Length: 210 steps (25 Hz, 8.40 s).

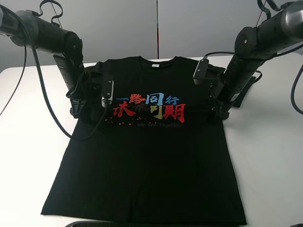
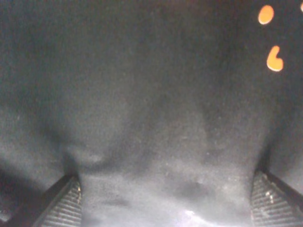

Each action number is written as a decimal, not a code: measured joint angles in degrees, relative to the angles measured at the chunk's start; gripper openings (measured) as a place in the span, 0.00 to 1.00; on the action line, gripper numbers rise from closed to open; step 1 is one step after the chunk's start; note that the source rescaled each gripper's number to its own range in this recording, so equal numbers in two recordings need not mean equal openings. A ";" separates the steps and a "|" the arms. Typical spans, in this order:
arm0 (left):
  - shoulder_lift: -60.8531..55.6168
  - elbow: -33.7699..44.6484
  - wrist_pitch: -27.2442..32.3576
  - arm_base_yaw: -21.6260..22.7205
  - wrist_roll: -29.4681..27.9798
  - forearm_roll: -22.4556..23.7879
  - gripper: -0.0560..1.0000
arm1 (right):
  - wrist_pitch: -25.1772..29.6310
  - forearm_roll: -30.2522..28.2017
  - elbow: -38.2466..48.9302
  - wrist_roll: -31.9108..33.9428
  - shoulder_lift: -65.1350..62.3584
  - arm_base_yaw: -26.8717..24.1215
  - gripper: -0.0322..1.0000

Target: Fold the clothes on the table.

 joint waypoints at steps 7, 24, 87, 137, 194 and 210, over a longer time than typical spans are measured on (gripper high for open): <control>0.00 0.00 0.00 0.00 0.00 0.10 0.94 | 0.58 -1.12 0.00 0.36 -0.10 0.13 0.73; 0.11 0.00 0.73 1.61 -1.23 -0.78 0.40 | 0.93 -1.98 0.00 1.48 -0.10 0.38 0.73; -24.40 -19.57 1.30 1.40 -27.76 13.26 0.06 | 18.61 -16.24 -31.53 21.12 -22.20 0.40 0.03; -9.03 17.95 -27.24 2.82 -20.20 14.38 0.06 | -31.90 -4.92 9.82 11.24 -3.91 0.40 0.03; -32.96 17.10 -20.46 2.82 -37.54 8.90 0.69 | -15.17 5.81 6.94 39.55 -3.61 -0.32 0.11; -34.65 17.10 -20.79 2.82 -37.54 8.88 0.69 | 9.39 -51.07 5.42 80.88 -17.17 0.22 0.11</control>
